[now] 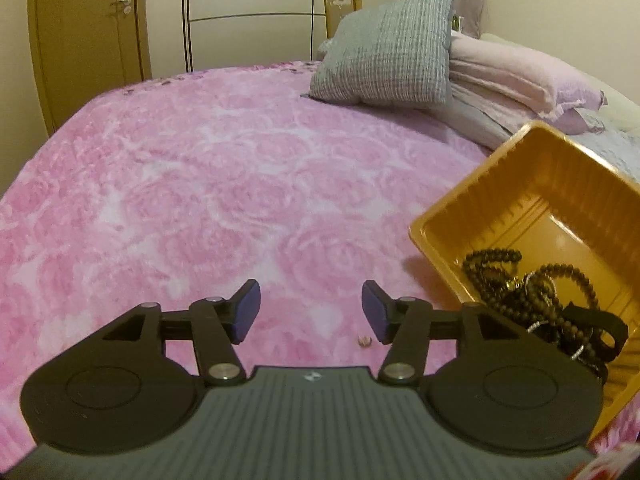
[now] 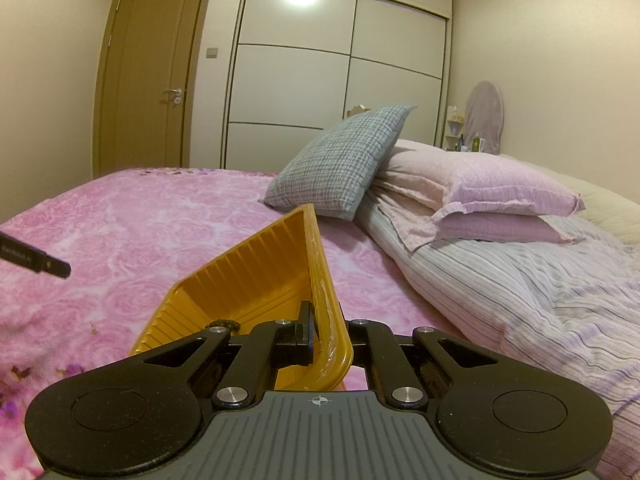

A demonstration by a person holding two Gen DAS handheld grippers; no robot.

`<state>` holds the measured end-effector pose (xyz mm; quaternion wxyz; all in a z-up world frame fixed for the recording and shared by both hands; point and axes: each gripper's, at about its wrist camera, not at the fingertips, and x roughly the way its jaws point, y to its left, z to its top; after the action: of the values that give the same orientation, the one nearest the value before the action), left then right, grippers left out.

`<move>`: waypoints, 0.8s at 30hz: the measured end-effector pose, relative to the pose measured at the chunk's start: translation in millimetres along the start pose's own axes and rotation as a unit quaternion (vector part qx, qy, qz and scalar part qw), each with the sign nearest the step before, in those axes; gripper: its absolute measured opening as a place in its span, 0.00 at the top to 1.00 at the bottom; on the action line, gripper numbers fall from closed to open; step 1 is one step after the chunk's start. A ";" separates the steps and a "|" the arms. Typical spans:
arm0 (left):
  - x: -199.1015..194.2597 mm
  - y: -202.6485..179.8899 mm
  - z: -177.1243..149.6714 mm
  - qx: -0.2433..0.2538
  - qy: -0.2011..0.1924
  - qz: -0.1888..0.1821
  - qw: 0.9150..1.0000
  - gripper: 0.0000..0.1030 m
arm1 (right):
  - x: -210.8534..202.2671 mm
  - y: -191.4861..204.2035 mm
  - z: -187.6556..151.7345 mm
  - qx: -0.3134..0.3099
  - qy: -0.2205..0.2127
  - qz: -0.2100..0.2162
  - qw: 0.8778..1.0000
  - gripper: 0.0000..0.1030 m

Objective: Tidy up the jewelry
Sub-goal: 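Move the left tool to the small gold pendant and grasp it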

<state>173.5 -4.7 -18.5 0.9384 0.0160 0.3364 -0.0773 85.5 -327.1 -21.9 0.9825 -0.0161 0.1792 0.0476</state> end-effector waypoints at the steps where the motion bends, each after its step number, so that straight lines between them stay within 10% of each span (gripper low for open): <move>1: 1.1 -1.0 -1.6 0.001 0.002 0.000 1.000 0.49 | 0.2 -1.3 -0.8 0.000 0.000 0.000 1.000 0.94; 24: 35.2 -25.2 -41.3 0.092 0.006 -0.034 0.995 0.64 | 4.2 -6.6 -3.4 -0.001 0.004 0.001 1.000 0.94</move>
<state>170.5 -30.9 -72.2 0.9277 0.0916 0.3337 -0.1397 89.0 -333.5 -26.5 0.9818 -0.0168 0.1831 0.0483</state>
